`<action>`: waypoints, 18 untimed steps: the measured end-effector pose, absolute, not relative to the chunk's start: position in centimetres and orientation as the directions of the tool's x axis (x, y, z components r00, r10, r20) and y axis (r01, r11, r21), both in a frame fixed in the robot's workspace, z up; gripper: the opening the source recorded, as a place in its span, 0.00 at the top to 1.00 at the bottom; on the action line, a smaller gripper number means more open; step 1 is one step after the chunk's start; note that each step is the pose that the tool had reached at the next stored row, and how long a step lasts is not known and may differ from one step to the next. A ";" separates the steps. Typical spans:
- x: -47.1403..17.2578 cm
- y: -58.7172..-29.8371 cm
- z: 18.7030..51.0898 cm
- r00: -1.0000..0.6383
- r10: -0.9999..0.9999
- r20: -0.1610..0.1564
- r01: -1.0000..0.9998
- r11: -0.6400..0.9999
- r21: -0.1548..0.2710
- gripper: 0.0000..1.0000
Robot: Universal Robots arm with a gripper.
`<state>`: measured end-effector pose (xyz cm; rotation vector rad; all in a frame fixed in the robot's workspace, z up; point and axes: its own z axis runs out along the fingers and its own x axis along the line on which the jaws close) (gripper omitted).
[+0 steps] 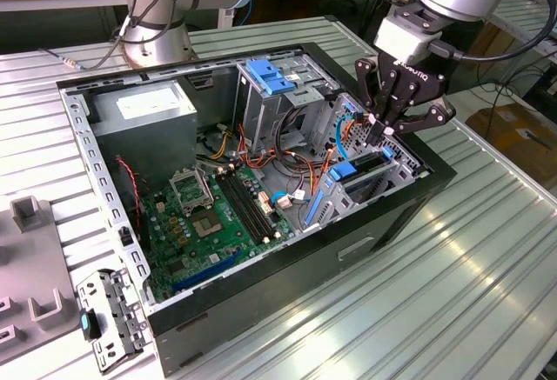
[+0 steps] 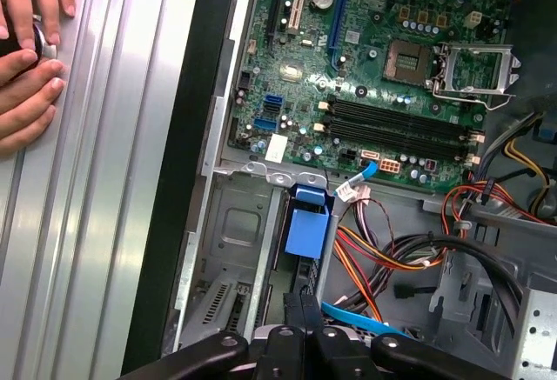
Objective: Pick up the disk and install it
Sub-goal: 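Insert the first disk wire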
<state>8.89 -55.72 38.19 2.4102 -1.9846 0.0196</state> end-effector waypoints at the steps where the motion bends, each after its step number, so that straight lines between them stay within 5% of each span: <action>1: 8.9 -55.7 38.2 0.192 -0.981 0.022 -0.981 -0.192 0.007 0.89; 18: 8.9 -55.7 38.2 0.193 -0.981 0.022 -0.981 -0.193 0.007 0.89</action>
